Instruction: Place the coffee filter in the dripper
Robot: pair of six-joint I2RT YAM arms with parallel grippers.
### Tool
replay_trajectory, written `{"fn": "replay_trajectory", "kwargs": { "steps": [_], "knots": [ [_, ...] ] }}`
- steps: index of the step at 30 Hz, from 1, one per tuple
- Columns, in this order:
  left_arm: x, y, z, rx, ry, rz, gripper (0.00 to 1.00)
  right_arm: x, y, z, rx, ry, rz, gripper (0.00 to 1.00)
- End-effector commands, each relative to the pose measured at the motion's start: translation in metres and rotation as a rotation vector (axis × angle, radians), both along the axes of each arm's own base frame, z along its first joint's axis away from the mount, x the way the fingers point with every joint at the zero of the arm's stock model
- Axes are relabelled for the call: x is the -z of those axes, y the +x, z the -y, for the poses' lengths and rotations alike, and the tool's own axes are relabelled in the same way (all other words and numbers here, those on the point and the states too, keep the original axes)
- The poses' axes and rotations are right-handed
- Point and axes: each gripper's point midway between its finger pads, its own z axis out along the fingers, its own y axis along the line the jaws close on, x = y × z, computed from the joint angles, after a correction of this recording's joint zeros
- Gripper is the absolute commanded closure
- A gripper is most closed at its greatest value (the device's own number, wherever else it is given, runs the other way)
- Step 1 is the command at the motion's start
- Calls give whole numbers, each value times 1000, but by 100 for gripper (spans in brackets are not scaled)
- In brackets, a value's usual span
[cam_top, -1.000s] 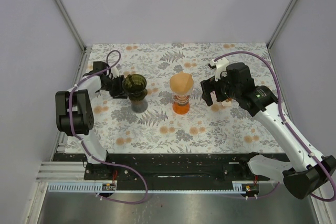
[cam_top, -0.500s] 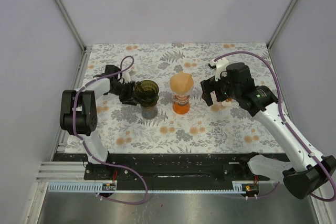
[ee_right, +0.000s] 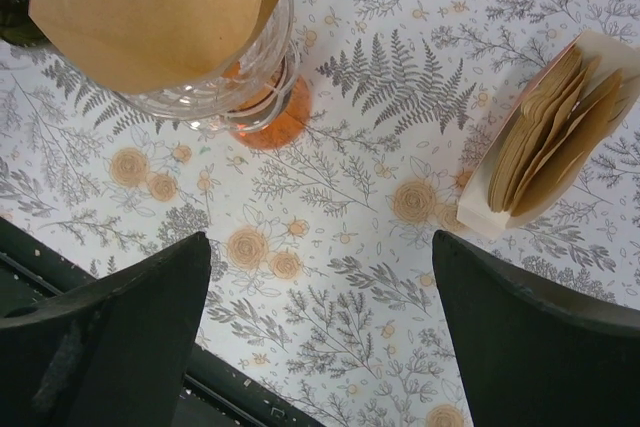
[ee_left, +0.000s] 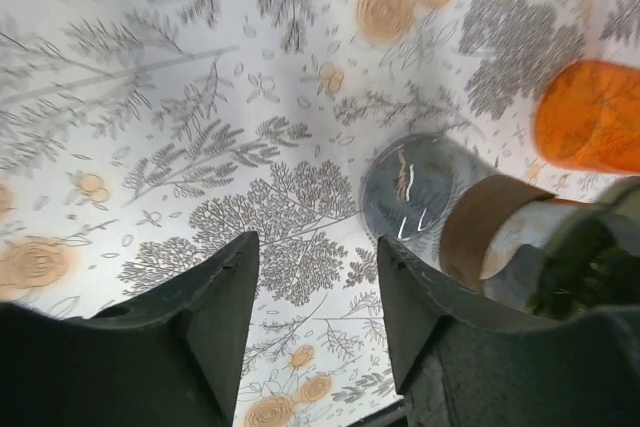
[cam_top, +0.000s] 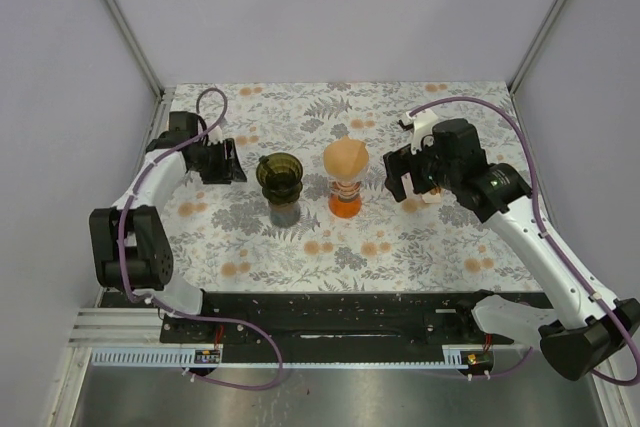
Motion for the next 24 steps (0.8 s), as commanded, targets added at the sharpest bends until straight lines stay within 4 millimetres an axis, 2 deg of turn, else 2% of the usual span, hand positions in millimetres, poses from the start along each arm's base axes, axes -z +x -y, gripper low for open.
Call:
{"fn": "replay_trajectory", "kwargs": {
  "steps": [1, 3, 8, 11, 15, 17, 18, 20, 24],
  "knots": [
    [-64, 16, -13, 1, 93, 199, 43, -47, 5, -6, 39, 101, 57, 0],
    [-84, 16, -13, 0, 96, 247, 41, -66, 6, -20, 20, 184, 47, 2],
    [-135, 17, -6, 23, 68, 387, 38, -109, 6, -61, -99, 350, 49, 12],
    [-155, 20, 6, 147, 54, 472, 36, -117, 7, -81, -158, 372, 59, 12],
    [-149, 21, 21, 363, 33, 493, 34, -103, 5, -100, -233, 316, 19, 12],
    [-143, 20, 21, 457, 56, 492, 34, -96, 1, -101, -257, 281, 5, 11],
    [-140, 21, 20, 495, 72, 502, 33, -93, -1, -99, -265, 268, 5, 6],
    [-132, 16, 23, 584, 78, 529, 30, -90, -5, -96, -282, 254, 17, 4],
    [-126, 12, 33, 731, 73, 677, 26, -90, -14, -94, -328, 253, 50, 1]
  ]
}}
